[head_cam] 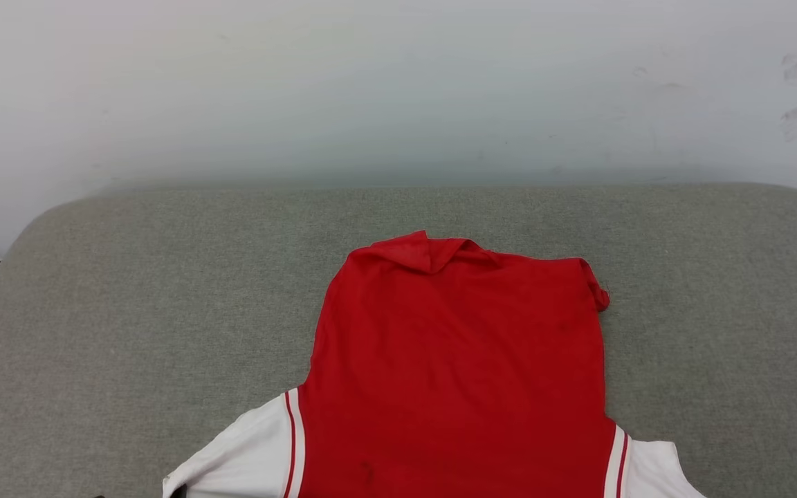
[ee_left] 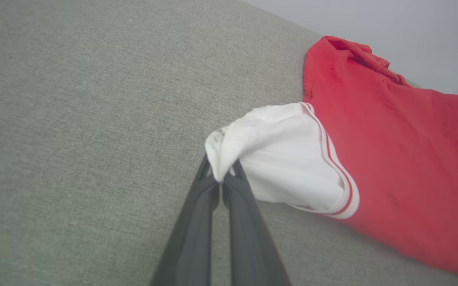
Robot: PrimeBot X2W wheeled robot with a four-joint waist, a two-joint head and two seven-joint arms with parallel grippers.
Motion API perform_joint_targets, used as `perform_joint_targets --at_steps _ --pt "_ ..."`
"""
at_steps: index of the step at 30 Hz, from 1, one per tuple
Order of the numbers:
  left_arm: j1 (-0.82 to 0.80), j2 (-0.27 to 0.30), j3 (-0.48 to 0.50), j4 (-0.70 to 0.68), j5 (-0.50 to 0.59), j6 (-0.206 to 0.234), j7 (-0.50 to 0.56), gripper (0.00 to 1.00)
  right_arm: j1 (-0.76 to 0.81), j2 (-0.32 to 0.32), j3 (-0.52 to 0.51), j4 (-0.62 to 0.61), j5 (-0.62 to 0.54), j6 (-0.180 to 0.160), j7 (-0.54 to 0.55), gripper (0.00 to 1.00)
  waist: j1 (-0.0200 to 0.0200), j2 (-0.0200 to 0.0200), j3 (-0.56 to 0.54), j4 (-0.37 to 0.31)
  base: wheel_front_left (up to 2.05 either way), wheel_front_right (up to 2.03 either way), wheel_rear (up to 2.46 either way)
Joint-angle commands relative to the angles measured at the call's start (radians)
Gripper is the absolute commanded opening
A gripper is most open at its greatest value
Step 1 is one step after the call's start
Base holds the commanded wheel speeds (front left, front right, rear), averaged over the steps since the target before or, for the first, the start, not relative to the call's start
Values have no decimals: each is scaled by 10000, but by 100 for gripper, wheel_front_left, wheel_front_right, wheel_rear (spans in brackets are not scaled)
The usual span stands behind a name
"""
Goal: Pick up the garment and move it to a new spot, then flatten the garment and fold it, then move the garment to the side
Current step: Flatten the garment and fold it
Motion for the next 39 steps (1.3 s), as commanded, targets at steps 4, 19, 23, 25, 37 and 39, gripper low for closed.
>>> perform_joint_targets --at_steps 4,19,23,25,37,39 --pt "-217 26 -101 -162 145 12 -38 0 -608 59 38 -260 220 -9 -848 100 1 -1 18 130 0 0 0" --pt "-1615 -198 -765 -768 612 -374 -207 0 -5855 -963 -649 3211 328 -8 -1586 100 1 -1 1400 1365 0 0 0" --pt "-2288 -451 -1114 -532 706 -730 -383 0 -7359 -1621 -571 4328 235 -8 -931 100 1 -1 2028 1851 0 0 0" --pt "-2615 -564 -1242 -406 770 -879 -477 0 -8016 -1984 -422 4777 175 -8 -459 100 1 -1 2325 2060 0 0 0" --pt "-3734 -1021 -1533 362 809 -1464 -1086 0 -10320 -2856 879 6596 326 -8 3113 100 1 -1 3587 2608 0 0 0" --pt "-3823 -1065 -1545 488 794 -1512 -1159 0 -10224 -2715 894 7030 414 -8 3753 100 1 -1 3637 2622 0 0 0"
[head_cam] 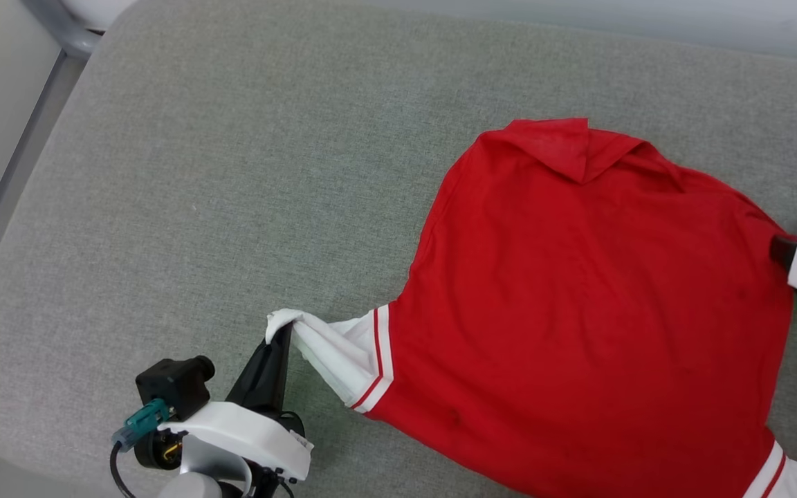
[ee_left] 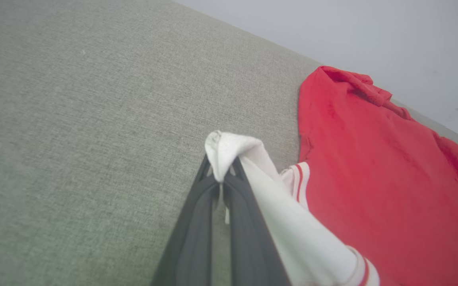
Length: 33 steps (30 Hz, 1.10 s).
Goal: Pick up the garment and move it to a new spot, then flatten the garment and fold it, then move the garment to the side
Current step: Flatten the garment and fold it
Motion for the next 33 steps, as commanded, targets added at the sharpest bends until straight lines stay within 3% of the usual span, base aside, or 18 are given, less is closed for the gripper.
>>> perform_joint_targets --at_steps 1,6,7,14,19,27,33 --pt "-164 -17 -3 62 0 -71 -77 0 264 194 -47 544 31 -4 593 100 -2 0 64 46 0 0 0" --pt "-222 -86 -35 324 -37 -112 -158 0 577 593 -359 1263 -129 -8 1854 100 -2 0 -29 30 0 0 0" --pt "-226 -80 -22 399 -54 -110 -187 0 498 620 -383 1173 -175 -7 2017 0 -2 0 -123 -3 0 0 0" --pt "81 100 130 523 -107 46 -187 0 84 -20 -302 -329 -315 -7 1167 0 -2 0 -713 -365 0 0 0" --pt "450 298 306 443 -202 255 -146 0 888 -301 -137 -1537 -226 -7 1056 0 -2 0 -1290 -863 0 0 0" --pt "1190 666 516 253 -338 571 109 0 3789 -481 -695 -4014 -57 -7 1305 0 -2 0 -2238 -1847 0 0 0" --pt "1591 804 549 148 -397 782 298 0 6556 328 -1548 -5647 -44 -5 1432 0 -2 0 -2686 -2575 0 0 0"
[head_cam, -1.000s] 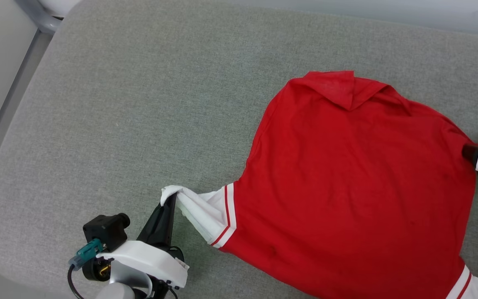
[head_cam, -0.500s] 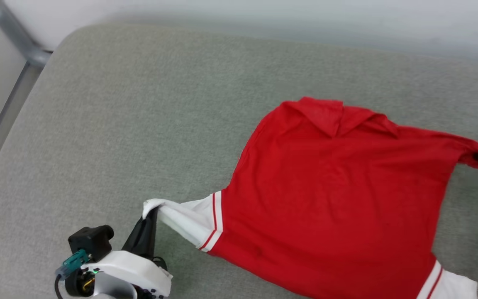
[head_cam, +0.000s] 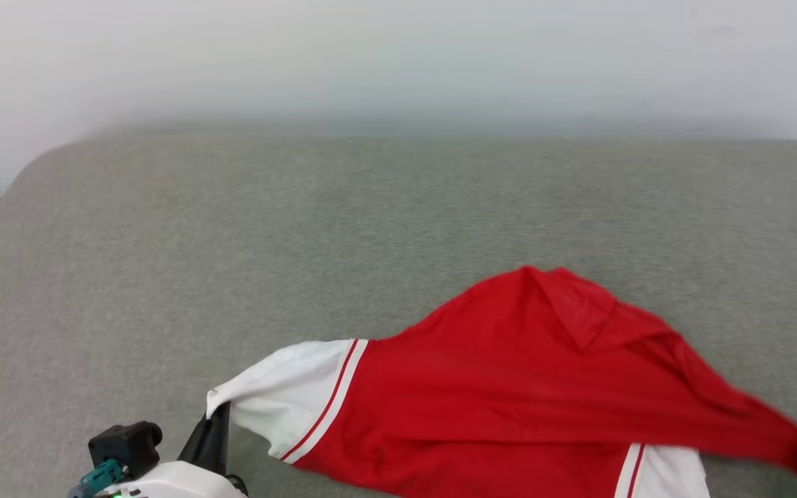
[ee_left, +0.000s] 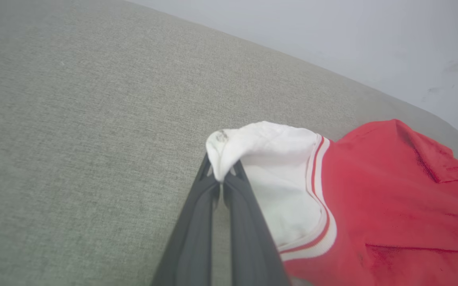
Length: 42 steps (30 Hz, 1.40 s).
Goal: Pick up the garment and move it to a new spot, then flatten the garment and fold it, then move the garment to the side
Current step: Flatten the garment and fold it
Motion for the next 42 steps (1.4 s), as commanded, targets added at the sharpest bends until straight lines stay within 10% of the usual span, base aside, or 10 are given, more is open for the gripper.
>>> perform_joint_targets --at_steps 1,11,12,13,28,42 --pt "148 29 18 -54 -27 77 31 0 690 346 -203 -346 -25 -9 -46 0 1 0 -362 -497 0 0 0" --pt "352 167 -49 -134 -20 293 294 0 3338 2246 -761 -1055 -134 -9 -314 0 1 0 -590 -1119 0 0 0" --pt "366 182 -50 -156 -17 312 311 0 3469 2365 -768 -1064 -154 -9 -413 29 1 0 -583 -1151 0 0 0" --pt "348 203 -60 -165 -11 311 326 0 3565 2491 -809 -1115 -102 -9 -617 100 1 0 -570 -1177 0 0 0" --pt "170 183 -198 -270 -25 349 359 0 2412 2744 -504 -884 -54 -9 -7435 100 1 0 -590 -1108 0 0 0" --pt "-733 103 -422 -627 194 190 357 0 -308 409 3149 -1031 120 -9 -2781 100 1 0 482 -526 0 0 0"
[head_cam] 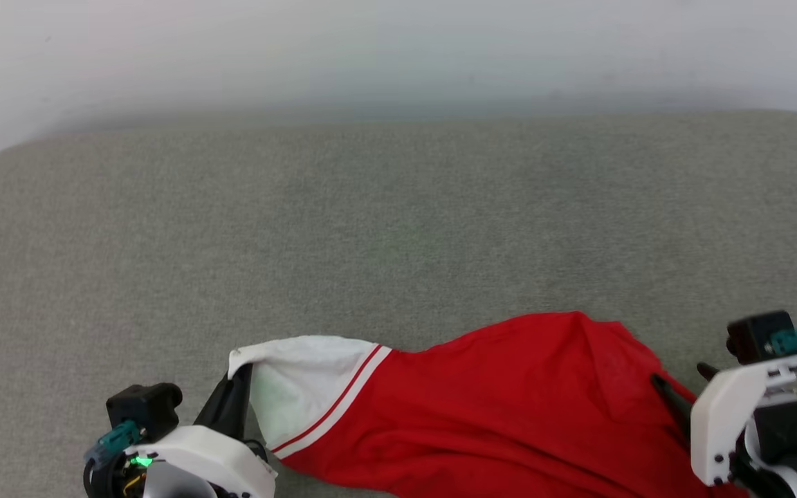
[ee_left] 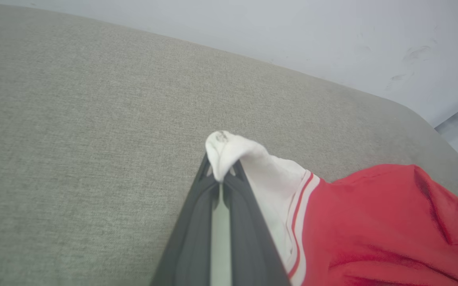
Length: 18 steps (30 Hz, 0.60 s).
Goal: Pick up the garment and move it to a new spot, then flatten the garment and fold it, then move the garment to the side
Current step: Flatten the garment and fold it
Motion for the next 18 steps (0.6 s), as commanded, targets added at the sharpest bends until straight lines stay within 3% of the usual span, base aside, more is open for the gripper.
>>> perform_joint_targets --at_steps 1,6,8,14,15,16,17,18 --pt "-205 -18 -4 -39 64 -58 -44 0 -348 -135 171 -43 106 -7 257 100 0 0 297 233 0 0 0" --pt "-608 -91 -73 -49 115 -149 -112 0 -1348 -654 991 329 250 -7 1398 100 0 0 921 543 0 0 0" --pt "-888 -147 -116 30 122 -243 -184 0 -2023 -950 1458 972 208 -7 1677 100 0 0 1332 713 0 0 0" --pt "-1164 -192 -149 251 112 -327 -281 0 -2350 -1043 1808 2556 369 -15 2316 100 0 0 1653 793 0 0 0" --pt "-1196 -200 -156 285 108 -348 -297 0 -2331 -979 1858 2796 476 -15 2428 49 0 0 1665 799 0 0 0" --pt "-1229 -208 -173 323 103 -351 -303 0 -2320 -957 1953 2976 524 -15 2562 23 0 0 1670 806 0 0 0" --pt "-1236 -211 -177 358 91 -370 -304 0 -2302 -961 2026 3121 604 -15 2675 0 0 0 1662 807 0 0 0" --pt "-1235 -214 -185 400 76 -384 -311 0 -2304 -922 2061 3209 725 -12 2724 0 0 0 1644 799 0 0 0"
